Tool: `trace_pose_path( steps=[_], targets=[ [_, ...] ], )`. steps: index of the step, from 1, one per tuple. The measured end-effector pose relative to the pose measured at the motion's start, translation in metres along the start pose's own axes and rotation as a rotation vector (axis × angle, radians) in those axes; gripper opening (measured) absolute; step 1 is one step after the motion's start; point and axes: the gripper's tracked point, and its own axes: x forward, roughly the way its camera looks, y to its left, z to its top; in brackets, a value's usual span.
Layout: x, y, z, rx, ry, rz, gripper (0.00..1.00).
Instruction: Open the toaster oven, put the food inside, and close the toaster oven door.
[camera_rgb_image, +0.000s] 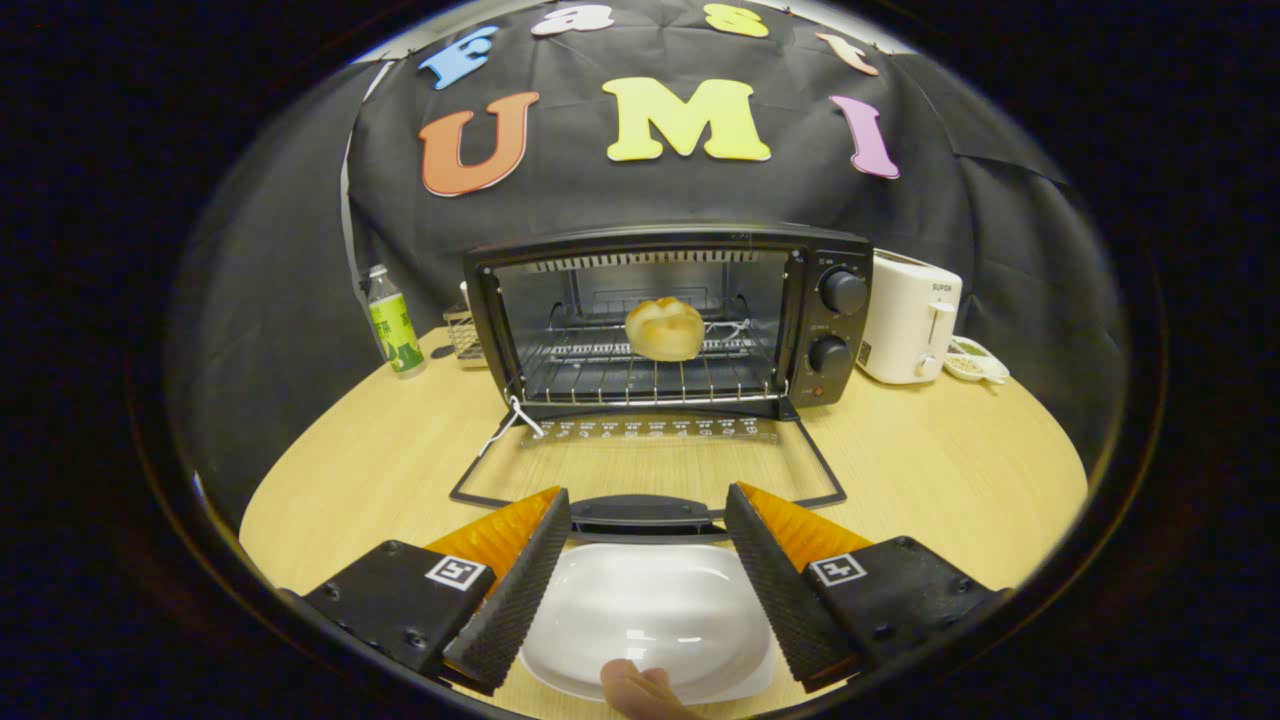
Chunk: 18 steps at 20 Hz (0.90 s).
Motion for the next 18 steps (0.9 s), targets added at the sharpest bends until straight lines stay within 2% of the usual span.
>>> trace_pose_path(
  steps=[10,15,18],
  targets=[
    [0.014,0.007,-0.032,-0.012,0.102,-0.026,1.00],
    [0.020,0.008,-0.031,-0.030,0.124,-0.072,1.00],
    [0.013,0.011,-0.016,0.001,0.080,-0.078,1.00]
  ],
)
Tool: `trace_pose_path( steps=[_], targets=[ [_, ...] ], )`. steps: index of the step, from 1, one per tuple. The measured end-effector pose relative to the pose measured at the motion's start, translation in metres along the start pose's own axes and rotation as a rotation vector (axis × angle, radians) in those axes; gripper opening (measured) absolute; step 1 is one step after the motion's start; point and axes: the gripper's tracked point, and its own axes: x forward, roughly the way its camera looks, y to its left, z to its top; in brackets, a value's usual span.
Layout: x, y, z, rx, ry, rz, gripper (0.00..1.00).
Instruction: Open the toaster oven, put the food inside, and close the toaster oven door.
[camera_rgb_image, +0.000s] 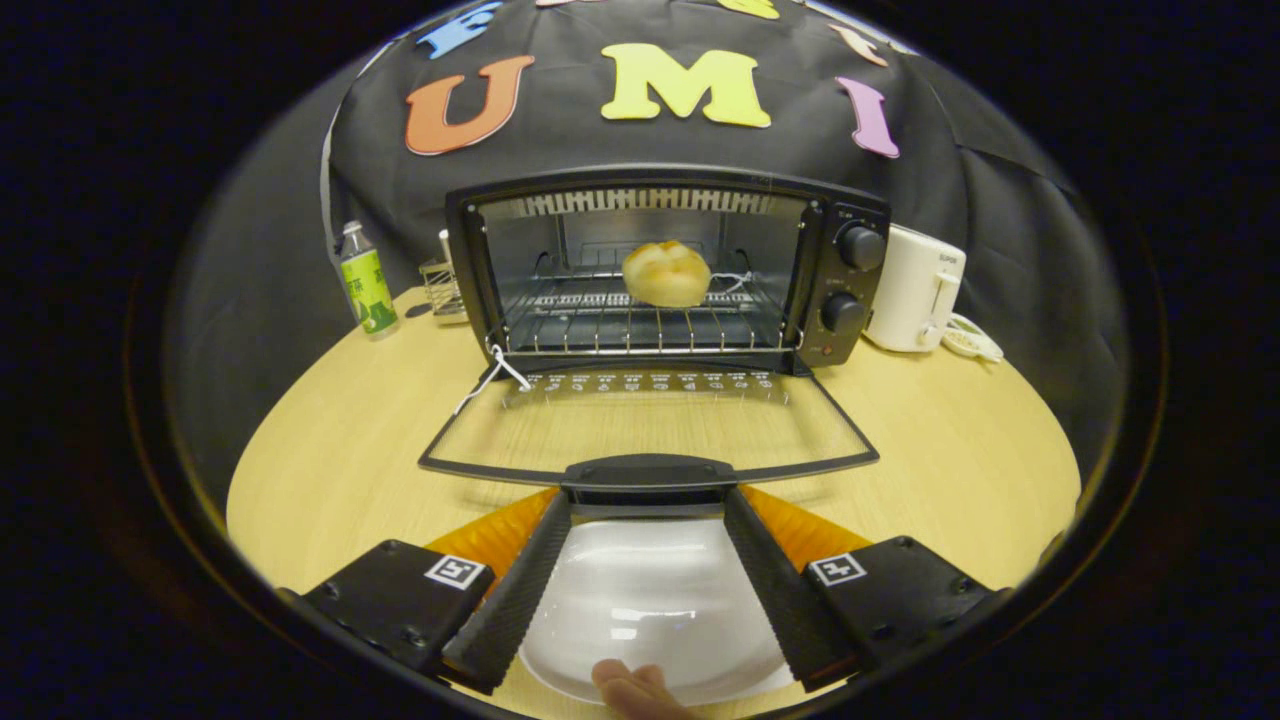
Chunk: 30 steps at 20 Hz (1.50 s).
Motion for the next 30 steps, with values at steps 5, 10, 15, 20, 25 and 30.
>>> trace_pose_path(
  steps=[5,10,15,20,25,30],
  targets=[
    [-0.019,0.001,0.048,-0.094,-0.188,-0.034,1.00],
    [-0.016,0.004,0.058,-0.044,-0.199,-0.005,1.00],
    [-0.018,0.003,0.091,-0.048,-0.296,0.021,1.00],
    [-0.011,0.005,0.130,-0.049,-0.365,0.009,1.00],
    [0.000,0.004,0.158,-0.056,-0.395,-0.017,1.00],
    [-0.011,0.007,0.156,-0.029,-0.386,-0.004,1.00]
  ],
)
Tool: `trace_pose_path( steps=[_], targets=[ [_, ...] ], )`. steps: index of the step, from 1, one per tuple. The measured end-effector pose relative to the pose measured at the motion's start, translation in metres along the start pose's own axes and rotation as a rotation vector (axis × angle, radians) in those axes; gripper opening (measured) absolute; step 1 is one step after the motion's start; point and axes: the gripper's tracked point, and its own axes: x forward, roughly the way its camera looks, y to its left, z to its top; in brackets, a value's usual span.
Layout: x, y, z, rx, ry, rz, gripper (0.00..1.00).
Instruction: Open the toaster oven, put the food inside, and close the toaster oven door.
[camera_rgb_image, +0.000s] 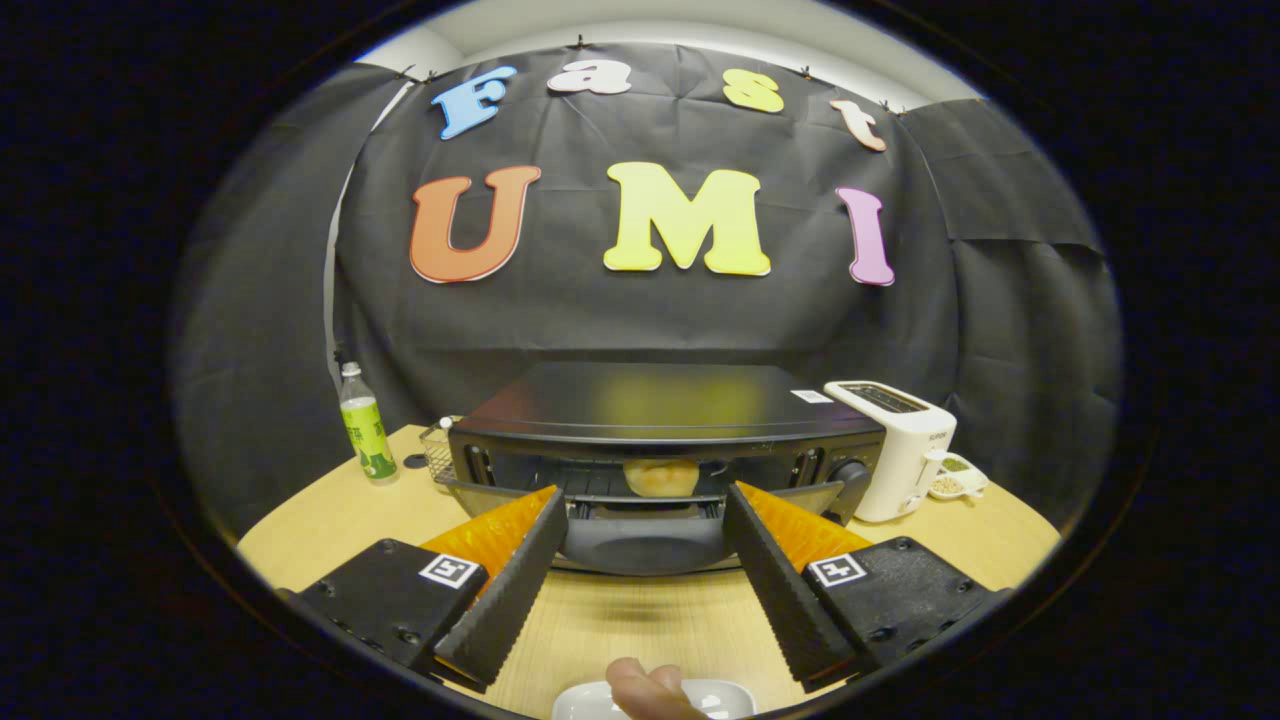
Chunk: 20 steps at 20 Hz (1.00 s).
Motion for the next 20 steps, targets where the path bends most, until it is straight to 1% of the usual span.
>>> trace_pose_path(
  steps=[3,5,9,11,14,16,18,20],
  targets=[
    [-0.008,-0.004,0.007,-0.006,-0.012,-0.006,1.00],
    [-0.013,0.000,0.012,-0.001,-0.019,0.007,1.00],
    [-0.035,-0.005,0.022,0.003,-0.014,0.013,1.00],
    [-0.050,-0.009,0.033,-0.006,-0.023,0.001,1.00],
    [-0.079,-0.011,0.042,-0.034,-0.008,-0.008,1.00],
    [-0.103,-0.016,0.052,-0.007,-0.007,-0.020,1.00],
    [-0.130,-0.021,0.068,0.031,-0.038,-0.022,1.00],
    [-0.154,-0.034,0.087,0.035,-0.098,-0.038,1.00]
  ],
)
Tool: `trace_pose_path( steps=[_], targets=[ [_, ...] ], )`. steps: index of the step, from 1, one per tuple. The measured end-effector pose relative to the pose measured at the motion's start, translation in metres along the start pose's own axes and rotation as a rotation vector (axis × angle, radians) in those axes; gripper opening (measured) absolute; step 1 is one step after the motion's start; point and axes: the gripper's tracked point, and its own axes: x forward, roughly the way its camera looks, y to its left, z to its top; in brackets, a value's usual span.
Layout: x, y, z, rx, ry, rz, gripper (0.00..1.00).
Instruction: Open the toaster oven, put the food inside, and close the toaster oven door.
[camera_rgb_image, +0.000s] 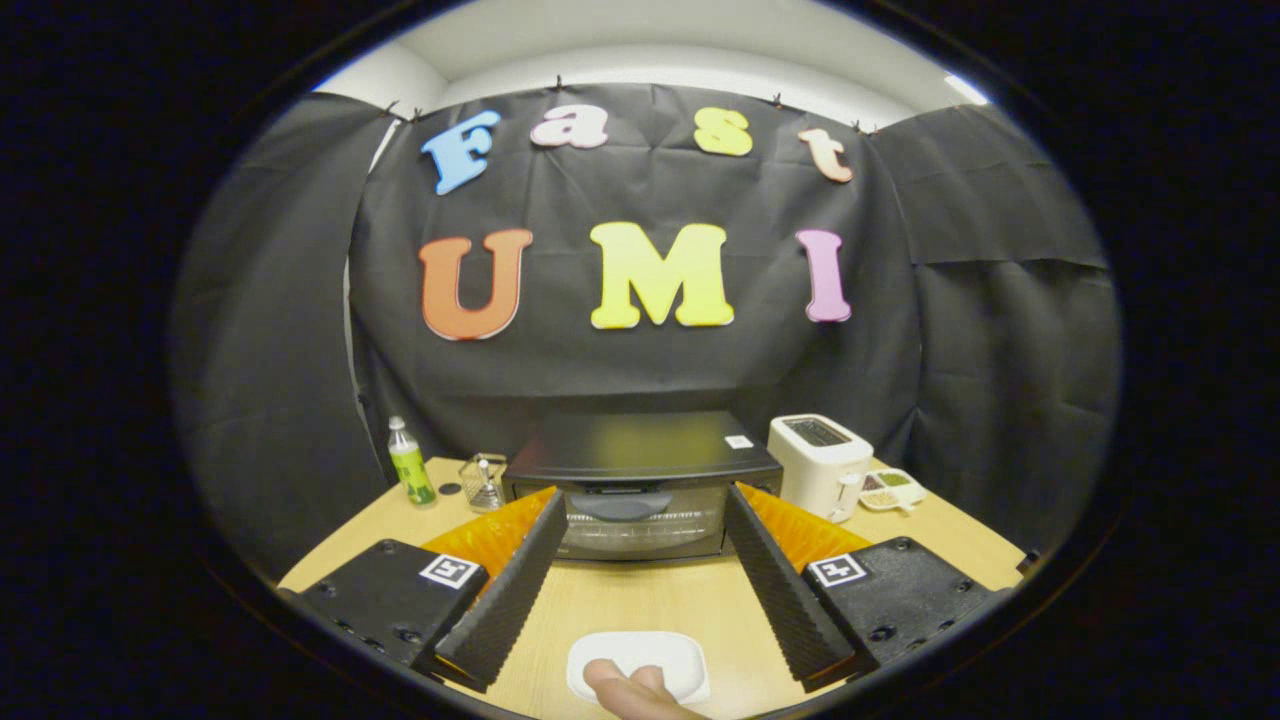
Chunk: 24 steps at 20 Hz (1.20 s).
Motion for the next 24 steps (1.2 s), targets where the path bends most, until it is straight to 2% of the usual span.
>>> trace_pose_path(
  steps=[3,8,11,15,20,24],
  targets=[
    [-0.035,-0.022,0.020,-0.020,-0.046,-0.053,1.00],
    [-0.088,-0.033,0.046,0.031,-0.083,0.002,1.00],
    [-0.117,-0.035,0.067,-0.017,-0.143,0.002,1.00],
    [-0.155,-0.033,0.082,-0.105,-0.208,-0.040,1.00],
    [-0.197,0.000,0.099,-0.081,-0.259,0.074,1.00],
    [-0.214,-0.001,0.110,-0.120,-0.315,0.049,1.00]
  ],
)
